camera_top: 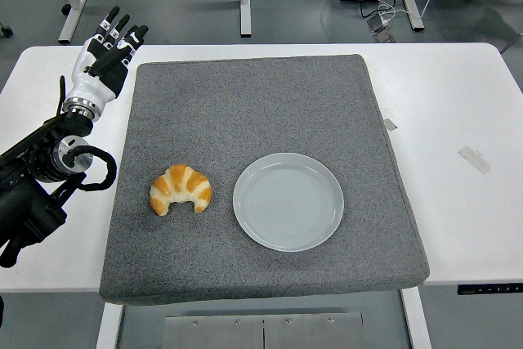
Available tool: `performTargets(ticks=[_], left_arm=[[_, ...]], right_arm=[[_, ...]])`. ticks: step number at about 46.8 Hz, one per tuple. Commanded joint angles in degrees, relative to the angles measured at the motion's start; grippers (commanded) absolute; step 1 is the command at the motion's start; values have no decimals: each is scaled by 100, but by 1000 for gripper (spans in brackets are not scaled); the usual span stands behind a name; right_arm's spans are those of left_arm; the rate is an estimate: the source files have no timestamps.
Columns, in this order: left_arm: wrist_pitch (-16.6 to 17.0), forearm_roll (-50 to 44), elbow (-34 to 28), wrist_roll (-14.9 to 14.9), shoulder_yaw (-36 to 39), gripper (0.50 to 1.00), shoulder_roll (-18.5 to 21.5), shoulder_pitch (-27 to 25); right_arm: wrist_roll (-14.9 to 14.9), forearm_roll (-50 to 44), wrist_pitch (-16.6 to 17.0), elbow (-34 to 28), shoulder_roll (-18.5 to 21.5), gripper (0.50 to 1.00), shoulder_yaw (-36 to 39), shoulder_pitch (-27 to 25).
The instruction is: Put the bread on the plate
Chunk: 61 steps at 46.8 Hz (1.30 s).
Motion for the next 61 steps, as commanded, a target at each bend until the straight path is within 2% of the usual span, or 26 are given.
performTargets(ticks=[1, 6, 10, 15, 20, 24, 32, 44, 51, 61], left_arm=[[-2, 17, -2, -18, 8, 977, 13, 10], [-11, 263, -2, -456, 9, 977, 13, 27], [-221, 272, -28, -694, 8, 978, 48, 89], [-502, 491, -19, -695, 210, 977, 197, 63], [-1020, 1263, -19, -712, 1079, 975, 373, -156], [-1284, 1817, -28, -765, 1642, 974, 505, -385], [-1425, 2688, -37, -906, 2152, 971, 733, -728], [-2093, 2961, -107, -1002, 2583, 969, 1445, -1220], [-2418, 3189, -616, -1064, 2873, 969, 2069, -1414], [-2550, 4182, -1030, -1213, 2926, 969, 2561, -1440]], right_arm=[[0, 0, 0, -6, 0, 1000, 3, 0], [0, 0, 0, 3, 0, 1000, -6, 0], [0, 0, 0, 3, 0, 1000, -6, 0], [0, 0, 0, 3, 0, 1000, -6, 0], [0, 0, 0, 3, 0, 1000, -6, 0], [0, 0, 0, -6, 0, 1000, -6, 0], [0, 0, 0, -6, 0, 1000, -6, 0], [0, 0, 0, 3, 0, 1000, -6, 0], [0, 0, 0, 3, 0, 1000, 3, 0], [0, 0, 0, 3, 0, 1000, -6, 0]])
